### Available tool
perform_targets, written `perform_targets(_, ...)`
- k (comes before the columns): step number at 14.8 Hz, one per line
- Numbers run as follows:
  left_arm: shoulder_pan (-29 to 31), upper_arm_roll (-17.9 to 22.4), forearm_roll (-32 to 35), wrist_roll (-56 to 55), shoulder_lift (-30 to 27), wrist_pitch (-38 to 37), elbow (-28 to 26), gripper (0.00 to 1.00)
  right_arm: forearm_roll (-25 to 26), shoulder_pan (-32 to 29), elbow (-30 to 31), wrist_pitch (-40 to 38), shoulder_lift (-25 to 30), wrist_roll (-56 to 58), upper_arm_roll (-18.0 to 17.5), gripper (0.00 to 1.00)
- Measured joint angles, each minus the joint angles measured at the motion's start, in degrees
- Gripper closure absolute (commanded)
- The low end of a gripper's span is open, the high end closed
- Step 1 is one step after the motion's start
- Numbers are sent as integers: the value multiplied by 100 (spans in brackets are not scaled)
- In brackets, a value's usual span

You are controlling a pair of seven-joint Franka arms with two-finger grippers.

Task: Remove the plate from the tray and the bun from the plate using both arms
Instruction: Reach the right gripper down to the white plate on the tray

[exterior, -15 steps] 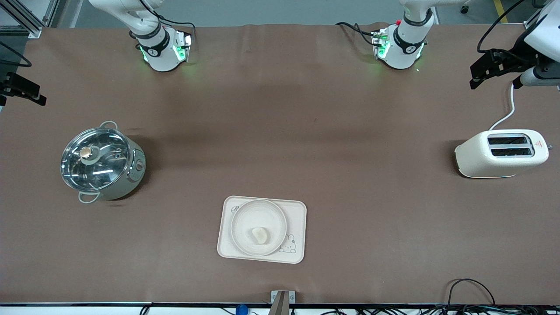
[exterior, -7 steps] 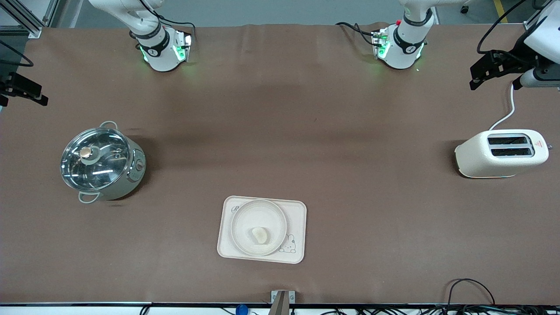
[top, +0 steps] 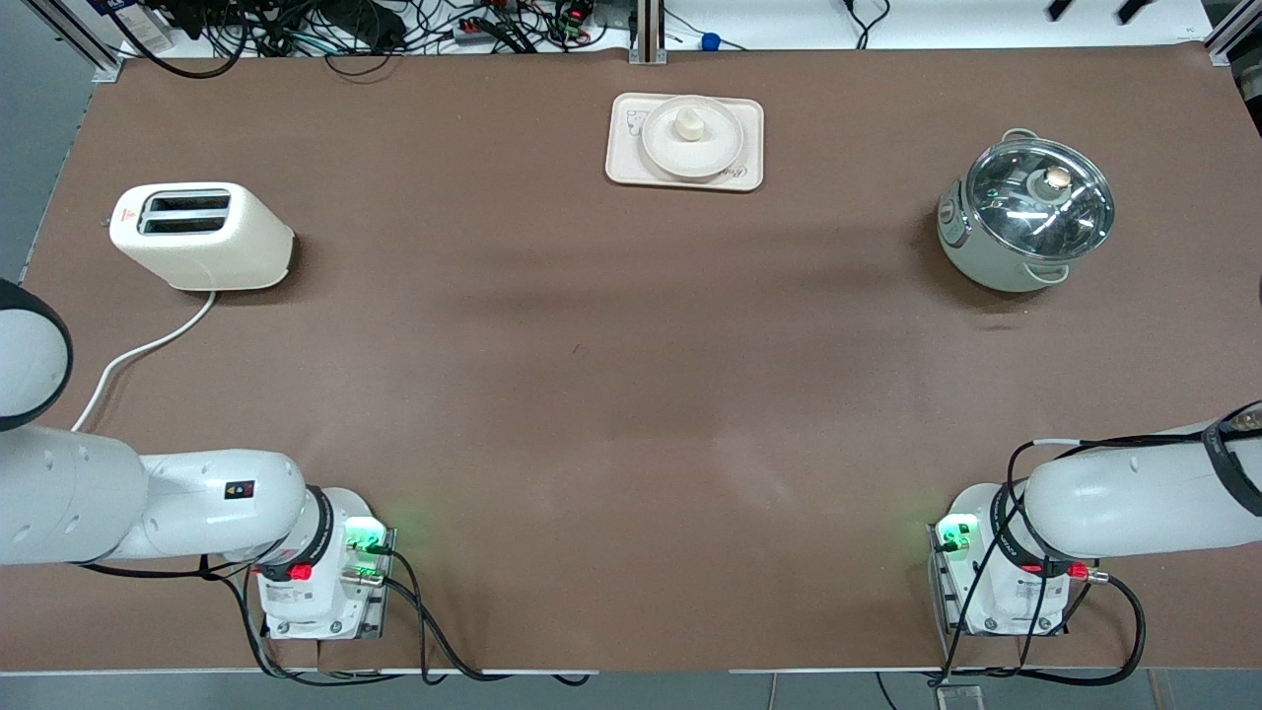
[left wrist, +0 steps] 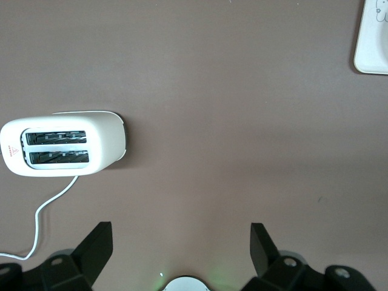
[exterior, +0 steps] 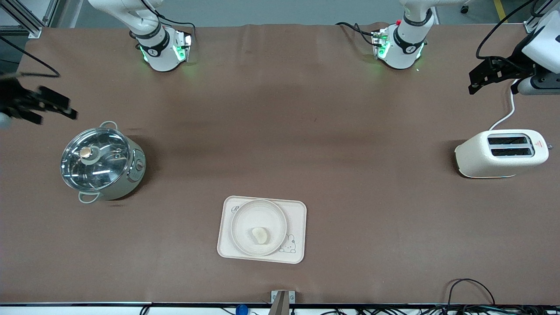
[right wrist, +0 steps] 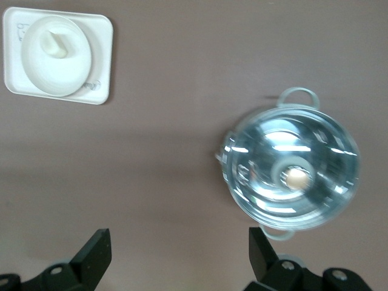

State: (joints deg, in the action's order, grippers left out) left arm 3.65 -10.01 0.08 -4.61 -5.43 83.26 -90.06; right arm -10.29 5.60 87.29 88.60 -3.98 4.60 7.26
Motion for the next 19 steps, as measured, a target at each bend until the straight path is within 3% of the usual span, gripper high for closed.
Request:
perform_targets(5,0,-1,0,0,0,0,11,0,-931,556,66,1600,-1413,-547,-13,0)
perform_targets(11,-6,-7,0,0,0,0,21,0,-2412,1415,39,3871,-3169,-980,-23,0)
perform_targets(15,-16,-14,0,0,1,0,23,0,-2613,1866,-435,4818,-4157,-1623,-85,1)
perform_targets(19,-20,-15,0,0,1,0,23,0,-2627,1962,-1209,4909,-4842,-1869,-198,15)
